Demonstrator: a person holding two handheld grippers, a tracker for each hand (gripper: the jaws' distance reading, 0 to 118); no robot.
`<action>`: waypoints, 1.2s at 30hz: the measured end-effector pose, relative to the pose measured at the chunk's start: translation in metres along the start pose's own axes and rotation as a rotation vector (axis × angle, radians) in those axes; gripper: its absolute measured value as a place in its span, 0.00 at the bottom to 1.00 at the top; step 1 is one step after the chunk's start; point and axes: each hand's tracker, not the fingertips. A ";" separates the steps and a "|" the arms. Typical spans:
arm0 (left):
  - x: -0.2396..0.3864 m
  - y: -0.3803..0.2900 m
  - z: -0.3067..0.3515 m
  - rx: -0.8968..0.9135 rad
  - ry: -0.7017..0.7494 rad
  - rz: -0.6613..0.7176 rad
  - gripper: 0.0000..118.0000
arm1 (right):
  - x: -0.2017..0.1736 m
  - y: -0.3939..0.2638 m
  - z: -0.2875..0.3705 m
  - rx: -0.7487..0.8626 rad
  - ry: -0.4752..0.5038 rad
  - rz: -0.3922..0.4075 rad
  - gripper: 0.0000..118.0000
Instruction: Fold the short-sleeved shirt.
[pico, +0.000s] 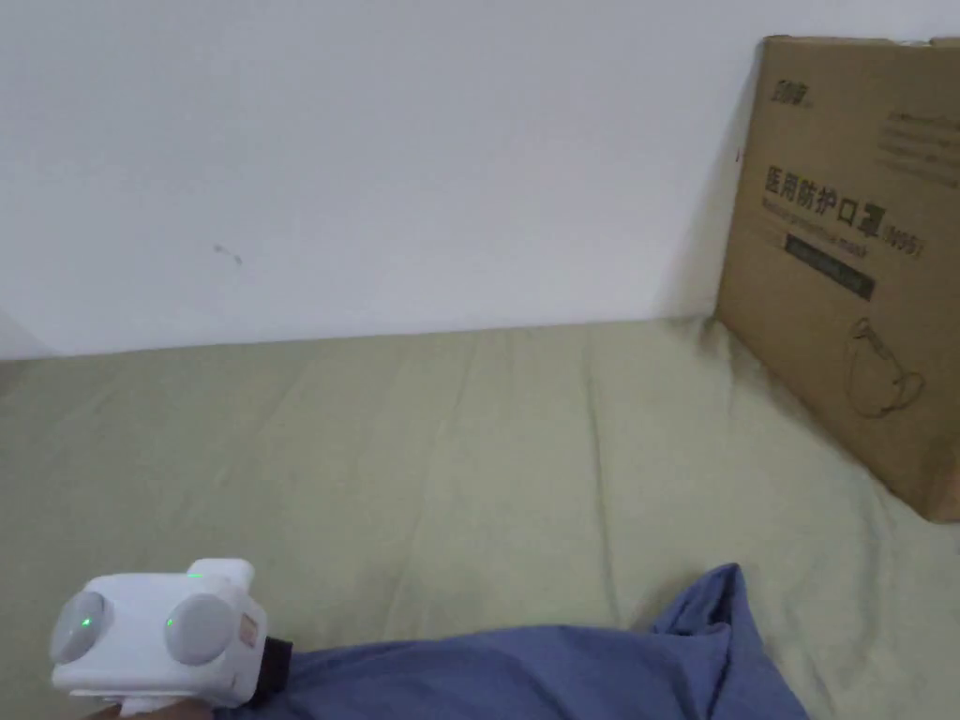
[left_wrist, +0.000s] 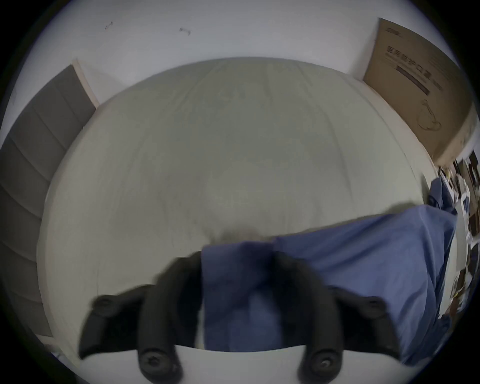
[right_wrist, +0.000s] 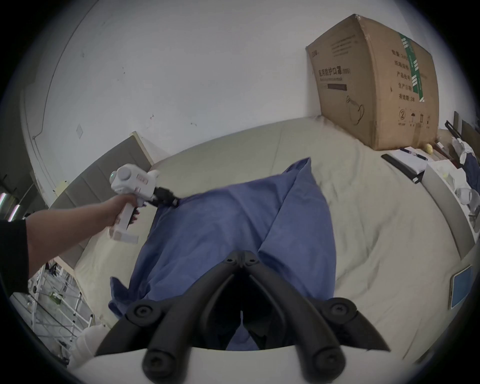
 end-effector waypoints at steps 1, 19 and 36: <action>-0.002 -0.002 0.003 0.004 -0.009 -0.002 0.00 | 0.006 0.009 -0.001 0.033 -0.010 -0.003 0.00; -0.016 -0.014 0.052 0.103 -0.116 0.062 0.00 | 0.121 0.186 -0.249 -0.535 -0.294 -0.159 0.90; -0.043 -0.023 0.019 0.029 -0.099 0.094 0.00 | 0.157 0.197 -0.243 -0.437 -0.285 -0.189 0.01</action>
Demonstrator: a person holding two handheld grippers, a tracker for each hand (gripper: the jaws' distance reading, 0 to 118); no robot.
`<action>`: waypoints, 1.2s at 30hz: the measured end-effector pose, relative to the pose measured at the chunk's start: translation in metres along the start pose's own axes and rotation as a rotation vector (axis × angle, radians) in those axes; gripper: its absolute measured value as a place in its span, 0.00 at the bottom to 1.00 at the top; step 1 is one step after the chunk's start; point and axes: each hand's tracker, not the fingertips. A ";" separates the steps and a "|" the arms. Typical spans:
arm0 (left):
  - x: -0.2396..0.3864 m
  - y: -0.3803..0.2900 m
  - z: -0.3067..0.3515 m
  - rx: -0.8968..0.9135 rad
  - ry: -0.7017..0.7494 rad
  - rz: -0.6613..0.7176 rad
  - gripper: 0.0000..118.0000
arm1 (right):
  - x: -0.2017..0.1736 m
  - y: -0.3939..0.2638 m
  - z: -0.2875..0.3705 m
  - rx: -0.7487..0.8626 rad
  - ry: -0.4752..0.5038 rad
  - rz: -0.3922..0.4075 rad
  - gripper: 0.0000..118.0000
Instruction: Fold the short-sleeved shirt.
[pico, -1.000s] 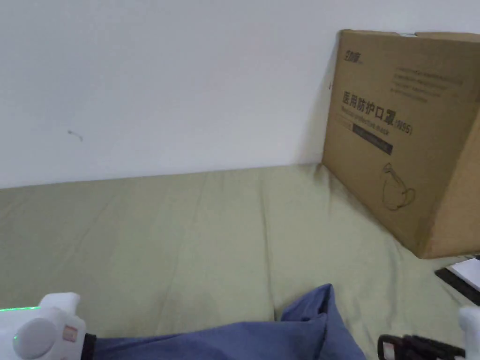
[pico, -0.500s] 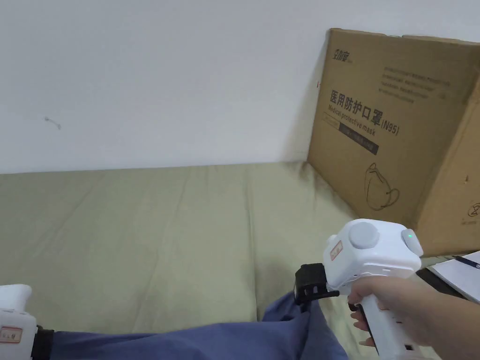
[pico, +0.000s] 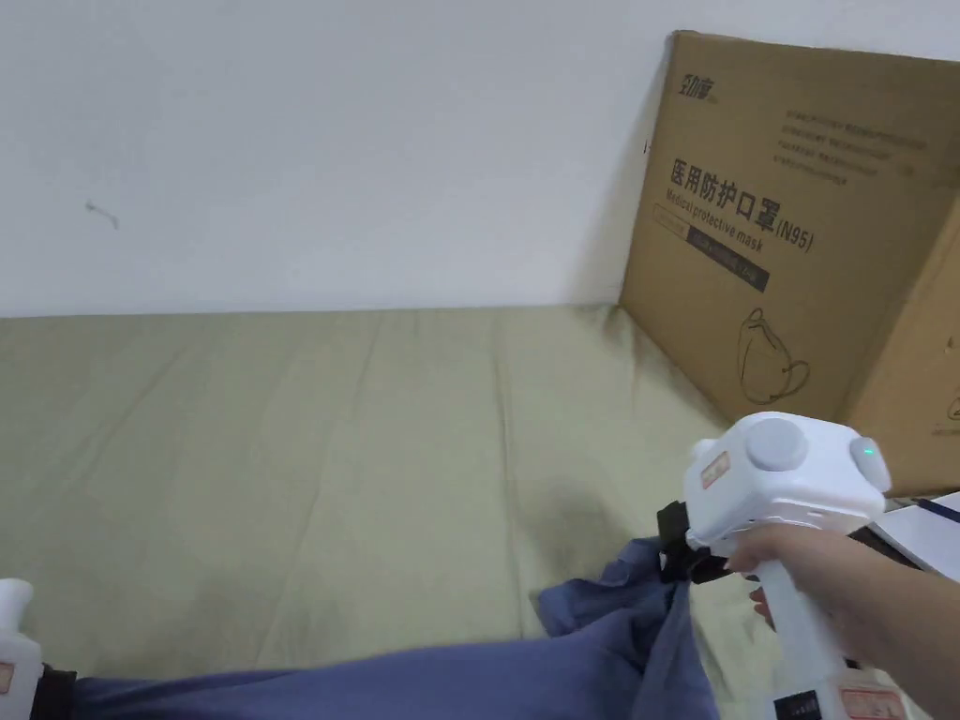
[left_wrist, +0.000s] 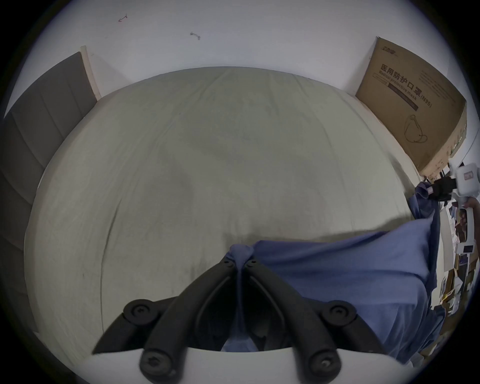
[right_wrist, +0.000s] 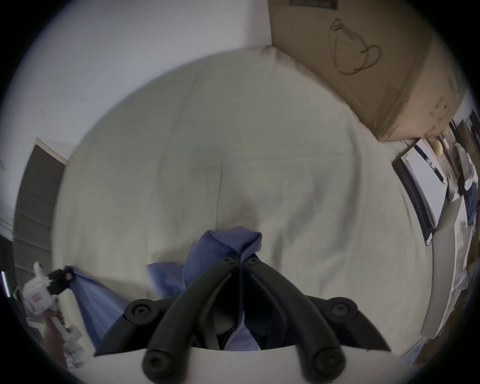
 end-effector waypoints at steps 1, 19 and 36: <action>-0.002 0.001 0.004 0.004 0.001 0.022 0.00 | 0.012 0.000 0.015 0.008 0.051 -0.022 0.01; -0.004 0.032 0.313 0.399 -0.059 0.027 0.00 | 0.012 -0.067 0.350 0.501 0.192 0.124 0.01; 0.013 0.113 0.513 0.712 -0.009 -0.028 0.00 | -0.072 0.016 0.548 0.913 -0.008 0.268 0.01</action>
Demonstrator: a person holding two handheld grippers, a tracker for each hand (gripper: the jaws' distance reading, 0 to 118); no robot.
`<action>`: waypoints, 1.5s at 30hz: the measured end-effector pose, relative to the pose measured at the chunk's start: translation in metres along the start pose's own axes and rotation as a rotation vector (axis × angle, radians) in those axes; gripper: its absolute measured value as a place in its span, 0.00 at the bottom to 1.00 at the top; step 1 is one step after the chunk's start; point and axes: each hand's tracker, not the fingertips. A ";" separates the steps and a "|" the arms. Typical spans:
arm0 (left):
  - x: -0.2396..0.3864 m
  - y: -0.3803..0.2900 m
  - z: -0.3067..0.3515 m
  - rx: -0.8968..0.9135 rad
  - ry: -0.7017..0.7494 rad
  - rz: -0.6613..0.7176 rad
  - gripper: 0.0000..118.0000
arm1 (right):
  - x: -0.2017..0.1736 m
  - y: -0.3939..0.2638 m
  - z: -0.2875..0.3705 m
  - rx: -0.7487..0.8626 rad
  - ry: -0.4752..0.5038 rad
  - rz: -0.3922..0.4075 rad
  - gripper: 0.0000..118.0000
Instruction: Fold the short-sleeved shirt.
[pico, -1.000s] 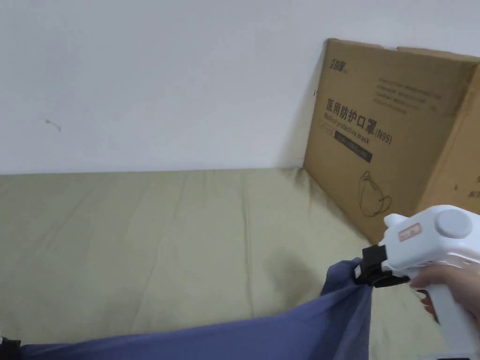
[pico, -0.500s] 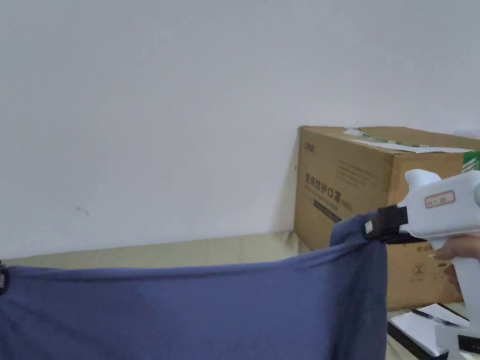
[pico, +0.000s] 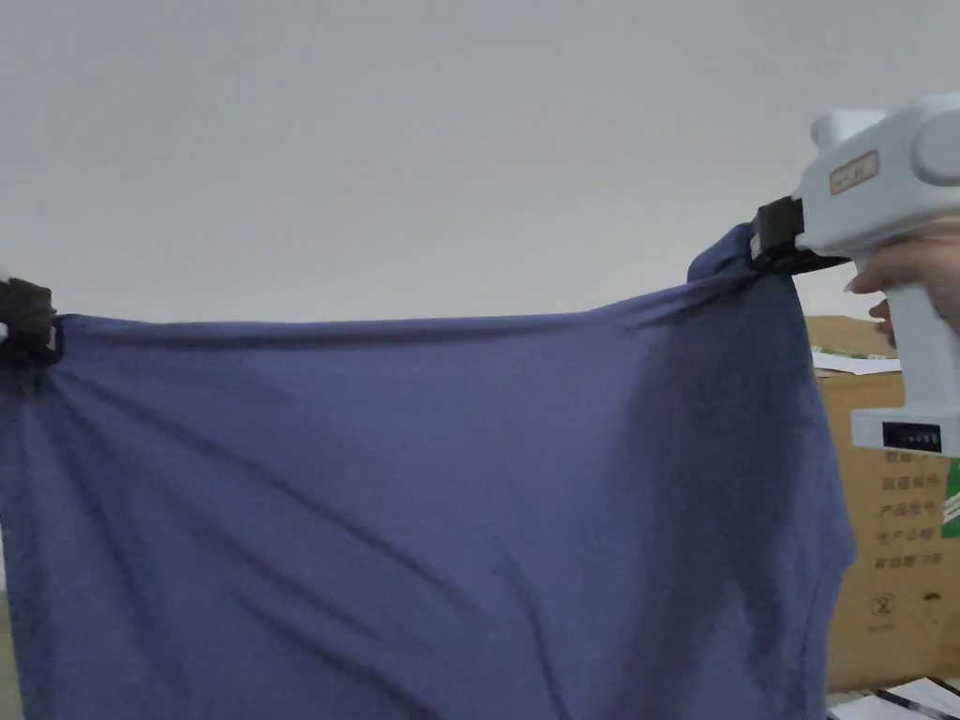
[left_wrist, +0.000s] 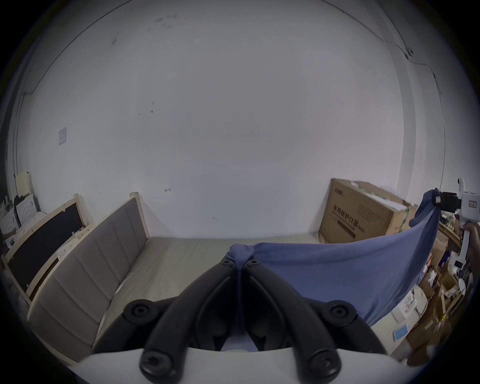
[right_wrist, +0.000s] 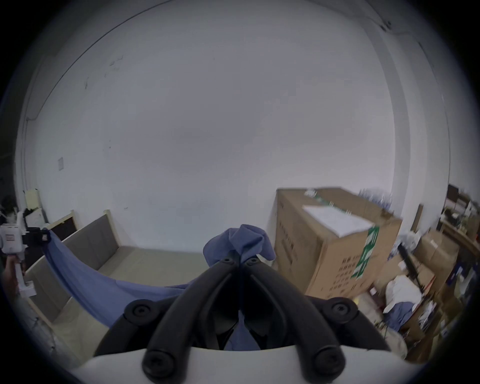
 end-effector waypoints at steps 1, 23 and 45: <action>0.000 0.005 -0.006 0.007 0.005 0.009 0.00 | -0.005 0.009 -0.005 0.011 -0.014 0.019 0.01; -0.002 0.010 -0.203 0.138 0.094 0.079 0.00 | -0.068 0.030 -0.179 0.291 -0.225 0.155 0.01; -0.009 -0.468 -0.155 -0.635 -0.086 0.024 0.00 | -0.041 -0.547 -0.057 -0.687 0.125 0.013 0.01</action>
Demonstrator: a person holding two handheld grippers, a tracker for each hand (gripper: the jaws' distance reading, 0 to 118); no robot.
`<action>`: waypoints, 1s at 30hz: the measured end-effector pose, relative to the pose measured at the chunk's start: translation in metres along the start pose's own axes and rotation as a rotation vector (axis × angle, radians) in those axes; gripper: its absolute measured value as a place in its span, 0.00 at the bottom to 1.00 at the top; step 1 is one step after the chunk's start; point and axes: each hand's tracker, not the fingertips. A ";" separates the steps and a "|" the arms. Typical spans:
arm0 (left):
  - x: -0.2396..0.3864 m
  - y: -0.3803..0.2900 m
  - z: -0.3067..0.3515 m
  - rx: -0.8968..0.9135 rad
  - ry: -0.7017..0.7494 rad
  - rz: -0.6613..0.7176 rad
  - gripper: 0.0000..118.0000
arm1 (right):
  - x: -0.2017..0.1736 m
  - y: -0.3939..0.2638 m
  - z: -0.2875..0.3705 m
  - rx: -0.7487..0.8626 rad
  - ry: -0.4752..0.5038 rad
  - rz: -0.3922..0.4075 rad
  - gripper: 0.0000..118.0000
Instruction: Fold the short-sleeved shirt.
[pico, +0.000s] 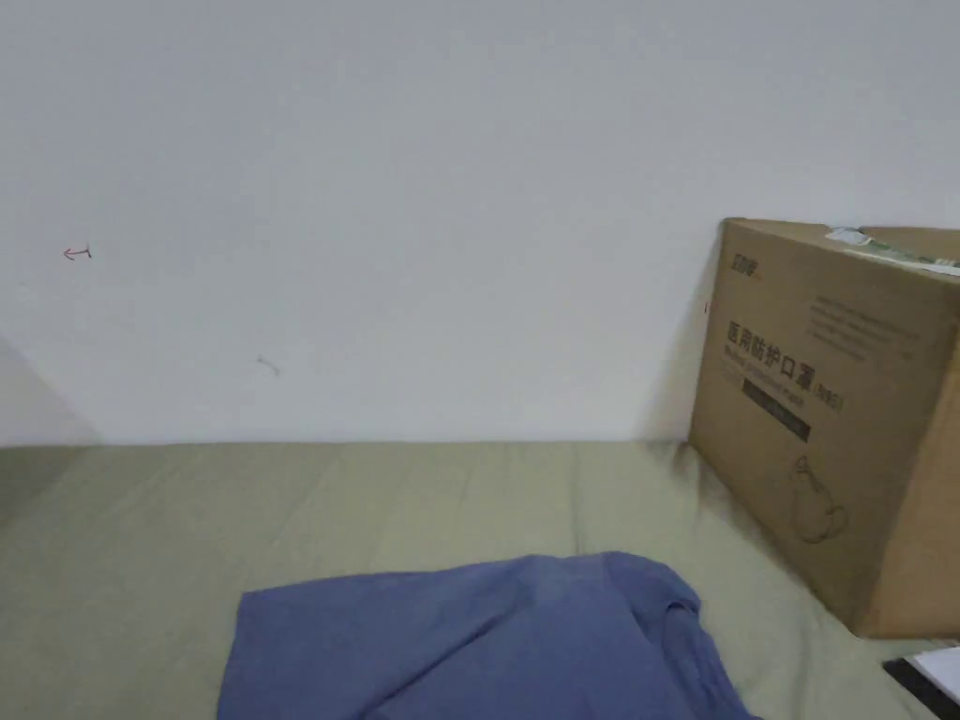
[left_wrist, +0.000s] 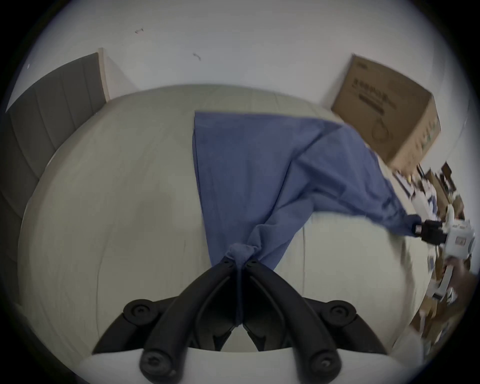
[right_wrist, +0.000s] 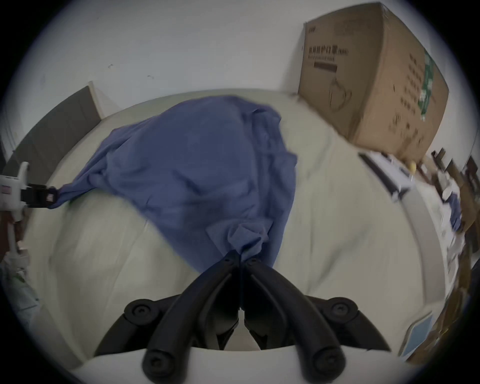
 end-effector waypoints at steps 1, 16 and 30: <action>-0.003 -0.015 0.009 0.005 -0.005 0.004 0.00 | 0.003 -0.017 0.013 -0.020 0.035 0.004 0.01; -0.014 -0.145 0.114 -0.027 -0.058 -0.075 0.00 | 0.056 -0.118 0.116 -0.189 -0.135 0.017 0.01; -0.019 -0.155 0.130 -0.057 0.011 -0.013 1.00 | 0.056 -0.115 0.114 -0.132 -0.143 -0.168 0.90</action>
